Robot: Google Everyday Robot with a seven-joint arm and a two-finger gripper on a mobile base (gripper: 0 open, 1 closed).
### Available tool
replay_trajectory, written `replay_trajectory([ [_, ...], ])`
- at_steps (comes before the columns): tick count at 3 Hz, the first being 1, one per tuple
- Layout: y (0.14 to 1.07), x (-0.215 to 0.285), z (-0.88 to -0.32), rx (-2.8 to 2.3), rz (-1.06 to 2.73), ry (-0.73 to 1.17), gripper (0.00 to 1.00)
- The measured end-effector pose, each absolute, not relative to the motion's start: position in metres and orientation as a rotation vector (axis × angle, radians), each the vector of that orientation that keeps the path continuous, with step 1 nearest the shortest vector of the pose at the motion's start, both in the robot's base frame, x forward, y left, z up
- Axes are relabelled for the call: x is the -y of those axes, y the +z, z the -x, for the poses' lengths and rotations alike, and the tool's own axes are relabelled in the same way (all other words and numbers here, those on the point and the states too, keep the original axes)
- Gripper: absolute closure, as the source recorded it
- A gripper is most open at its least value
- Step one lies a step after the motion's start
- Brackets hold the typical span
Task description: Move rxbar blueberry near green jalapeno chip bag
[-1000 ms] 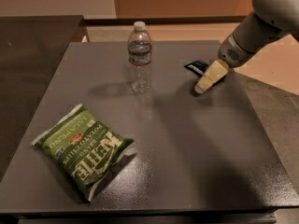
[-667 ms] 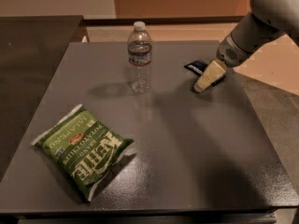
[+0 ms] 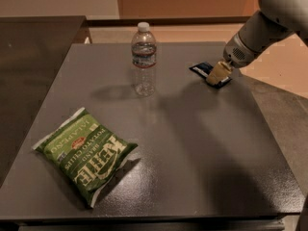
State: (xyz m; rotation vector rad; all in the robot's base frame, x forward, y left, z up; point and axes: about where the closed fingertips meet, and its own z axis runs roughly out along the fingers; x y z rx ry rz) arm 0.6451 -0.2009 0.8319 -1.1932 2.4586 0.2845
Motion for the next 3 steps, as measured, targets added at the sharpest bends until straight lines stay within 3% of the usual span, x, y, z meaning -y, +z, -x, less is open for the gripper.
replay_trajectory([
  [1, 0.837, 0.2, -0.643, -2.451, 1.197, 0.297, 0.85],
  [2, 0.841, 0.196, -0.636, -2.445, 1.212, 0.313, 1.0],
  [3, 0.848, 0.188, -0.625, -2.436, 1.225, 0.347, 1.0],
])
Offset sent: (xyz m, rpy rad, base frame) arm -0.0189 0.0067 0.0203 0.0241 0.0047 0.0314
